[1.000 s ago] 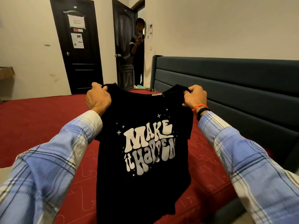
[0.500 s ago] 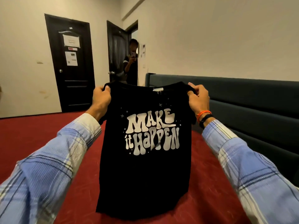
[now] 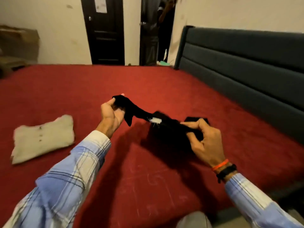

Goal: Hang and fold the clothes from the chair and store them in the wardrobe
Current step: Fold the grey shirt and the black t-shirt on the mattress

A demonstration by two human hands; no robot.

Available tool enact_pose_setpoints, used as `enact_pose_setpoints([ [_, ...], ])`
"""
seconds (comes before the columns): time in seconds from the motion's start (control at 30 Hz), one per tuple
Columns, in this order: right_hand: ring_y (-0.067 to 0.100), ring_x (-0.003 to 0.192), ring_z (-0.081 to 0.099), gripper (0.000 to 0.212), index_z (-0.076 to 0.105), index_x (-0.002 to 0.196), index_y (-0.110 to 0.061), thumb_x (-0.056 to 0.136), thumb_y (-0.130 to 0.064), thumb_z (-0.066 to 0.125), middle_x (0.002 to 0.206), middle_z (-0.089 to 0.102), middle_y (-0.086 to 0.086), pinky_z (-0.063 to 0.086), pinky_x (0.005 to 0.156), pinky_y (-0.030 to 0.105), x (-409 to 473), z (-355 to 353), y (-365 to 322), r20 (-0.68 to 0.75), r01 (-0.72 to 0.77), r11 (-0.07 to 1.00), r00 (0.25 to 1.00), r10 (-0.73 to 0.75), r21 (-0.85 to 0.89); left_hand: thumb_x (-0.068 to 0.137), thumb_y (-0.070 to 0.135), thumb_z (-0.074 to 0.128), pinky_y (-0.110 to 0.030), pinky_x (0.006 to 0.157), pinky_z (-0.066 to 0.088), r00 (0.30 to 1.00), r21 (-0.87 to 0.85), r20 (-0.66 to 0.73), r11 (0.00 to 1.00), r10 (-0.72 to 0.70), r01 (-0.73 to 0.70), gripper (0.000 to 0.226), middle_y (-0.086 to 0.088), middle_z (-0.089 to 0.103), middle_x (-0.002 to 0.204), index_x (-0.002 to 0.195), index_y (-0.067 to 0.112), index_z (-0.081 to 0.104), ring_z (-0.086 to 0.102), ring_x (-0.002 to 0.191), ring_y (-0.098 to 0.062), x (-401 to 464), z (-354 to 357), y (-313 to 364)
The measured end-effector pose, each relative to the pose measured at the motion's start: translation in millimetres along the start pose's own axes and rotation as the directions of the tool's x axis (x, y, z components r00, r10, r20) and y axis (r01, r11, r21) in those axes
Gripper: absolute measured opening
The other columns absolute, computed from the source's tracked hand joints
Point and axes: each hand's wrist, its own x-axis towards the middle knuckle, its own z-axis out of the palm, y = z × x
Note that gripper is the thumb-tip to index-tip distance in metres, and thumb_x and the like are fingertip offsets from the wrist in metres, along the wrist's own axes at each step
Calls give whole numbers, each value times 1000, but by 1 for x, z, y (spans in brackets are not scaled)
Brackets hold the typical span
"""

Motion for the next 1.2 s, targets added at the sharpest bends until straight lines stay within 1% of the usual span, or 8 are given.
enact_pose_setpoints([
  [0.3, 19, 54, 61, 17, 60, 78, -22, 78, -38, 56, 60, 61, -3, 40, 47, 30, -128, 124, -48, 518, 280, 958, 830, -208, -64, 83, 5, 42, -37, 79, 55, 940, -86, -340, 994, 37, -70, 30, -24, 65, 111, 58, 2, 59, 64, 74, -28, -35, -171, 14],
  [0.43, 21, 50, 57, 22, 54, 76, -20, 74, -36, 69, 59, 58, -3, 38, 43, 29, -150, 173, -91, 598, 435, 900, 716, -360, 21, 66, 12, 48, -44, 100, 48, 934, 1, -352, 998, 62, -66, 21, -23, 62, 126, 86, 6, 51, 63, 94, -34, -35, -200, 46],
  [0.73, 23, 73, 62, 25, 62, 102, -18, 87, -38, 61, 87, 68, -1, 38, 50, 30, -161, 251, -177, 750, 471, 868, 514, -417, 161, 95, 21, 42, -32, 69, 43, 870, 203, -448, 972, 203, -122, 36, -6, 52, 69, 64, 11, 57, 50, 61, -18, -40, -250, 117],
  [0.8, 24, 88, 56, 31, 64, 104, -19, 80, -39, 67, 104, 66, 1, 42, 57, 33, -163, 255, -179, 793, 505, 858, 484, -370, 92, 94, 35, 52, -32, 70, 44, 846, 496, -495, 864, 200, 86, 22, -2, 56, 86, 98, 14, 60, 54, 74, -16, -45, -266, 114],
  [0.87, 26, 94, 49, 33, 66, 96, -18, 71, -40, 70, 113, 61, 5, 38, 70, 36, -162, 255, -177, 797, 579, 815, 494, -347, -5, 83, 39, 70, -33, 77, 50, 832, 696, -504, 680, 234, 230, 65, -3, 60, 118, 136, 13, 42, 59, 98, -18, -52, -285, 102],
  [0.97, 30, 93, 54, 31, 67, 88, -17, 66, -40, 71, 100, 62, 7, 32, 84, 40, -159, 254, -167, 812, 585, 810, 496, -307, -51, 68, 32, 85, -33, 103, 41, 863, 939, -263, 319, 430, 127, 99, -4, 46, 133, 145, 22, 24, 48, 118, -17, -64, -291, 82],
  [1.07, 28, 71, 62, 21, 65, 86, -19, 69, -30, 69, 78, 62, 4, 40, 69, 38, -157, 252, -163, 896, 577, 816, 358, -262, 8, 74, 11, 75, -27, 104, 36, 919, 993, -68, -58, 388, 98, 70, -12, 50, 132, 137, 27, 50, 49, 125, -26, -69, -282, 71],
  [1.2, 41, 85, 60, 40, 55, 130, -17, 90, -21, 51, 106, 60, 11, 36, 64, 42, -157, 250, -173, 916, 439, 889, 291, -278, 130, 78, -8, 54, -25, 116, 22, 913, 985, -86, -106, 398, 139, 64, -18, 41, 150, 140, 6, 50, 35, 141, -28, -71, -271, 76],
])
